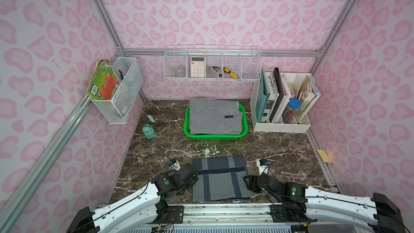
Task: Put the folded scarf in the basket
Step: Move the scarf to the center of the board, then pick up the scarf at the center of the board.
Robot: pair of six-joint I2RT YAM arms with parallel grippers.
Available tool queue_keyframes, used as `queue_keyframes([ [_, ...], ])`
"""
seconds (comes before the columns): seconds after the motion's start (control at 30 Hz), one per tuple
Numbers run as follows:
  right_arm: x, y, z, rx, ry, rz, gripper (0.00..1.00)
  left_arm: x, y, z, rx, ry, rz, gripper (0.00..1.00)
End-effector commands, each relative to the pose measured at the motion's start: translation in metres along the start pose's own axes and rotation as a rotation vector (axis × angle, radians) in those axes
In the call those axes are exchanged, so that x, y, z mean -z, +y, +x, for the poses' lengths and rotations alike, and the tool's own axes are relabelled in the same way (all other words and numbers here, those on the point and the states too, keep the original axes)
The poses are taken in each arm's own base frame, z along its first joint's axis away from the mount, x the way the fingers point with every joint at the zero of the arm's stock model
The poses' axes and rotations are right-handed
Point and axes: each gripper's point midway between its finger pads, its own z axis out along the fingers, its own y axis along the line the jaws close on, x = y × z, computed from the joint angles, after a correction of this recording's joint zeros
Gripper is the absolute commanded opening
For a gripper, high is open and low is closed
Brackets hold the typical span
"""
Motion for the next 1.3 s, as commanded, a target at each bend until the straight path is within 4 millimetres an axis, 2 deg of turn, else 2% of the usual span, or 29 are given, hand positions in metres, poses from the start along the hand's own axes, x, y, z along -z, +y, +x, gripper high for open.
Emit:
queue_keyframes([
  [0.0,-0.001,0.001,-0.018,0.024,-0.017,-0.052,0.74,-0.001,-0.011,-0.003,-0.05,-0.006,0.027,0.81],
  [0.17,-0.005,-0.002,-0.052,0.006,-0.047,-0.097,0.76,-0.01,-0.011,-0.01,-0.058,-0.012,0.017,0.84],
  [0.33,-0.019,-0.003,-0.064,0.038,-0.002,-0.058,0.76,-0.023,-0.014,-0.01,0.0,0.051,0.034,0.84],
  [0.47,-0.032,-0.003,-0.057,0.038,0.033,-0.061,0.76,-0.026,-0.022,-0.008,-0.027,0.08,0.022,0.84],
  [0.57,-0.039,-0.002,-0.052,0.032,0.068,-0.061,0.76,-0.032,-0.02,-0.004,-0.018,0.105,0.0,0.83],
  [0.8,-0.053,0.0,-0.038,0.038,0.134,-0.029,0.79,-0.044,-0.017,0.002,-0.021,0.133,-0.04,0.74],
  [0.97,-0.066,0.005,-0.024,0.052,0.189,-0.014,0.79,-0.052,-0.026,0.007,-0.039,0.168,-0.025,0.71],
  [1.0,-0.068,0.007,-0.021,0.054,0.196,-0.007,0.79,-0.052,-0.026,0.008,-0.038,0.177,-0.029,0.69],
  [1.07,-0.072,0.009,-0.018,0.052,0.199,-0.002,0.79,-0.054,-0.028,0.01,-0.043,0.188,-0.024,0.59],
  [1.17,-0.076,0.008,-0.012,0.035,0.206,-0.008,0.74,-0.057,-0.03,0.012,-0.058,0.198,-0.009,0.53],
  [1.23,-0.078,0.007,-0.009,0.028,0.21,-0.011,0.69,-0.057,-0.031,0.013,-0.062,0.202,-0.008,0.46],
  [1.27,-0.078,0.008,-0.009,0.024,0.21,-0.019,0.62,-0.058,-0.032,0.014,-0.06,0.206,-0.002,0.39],
])
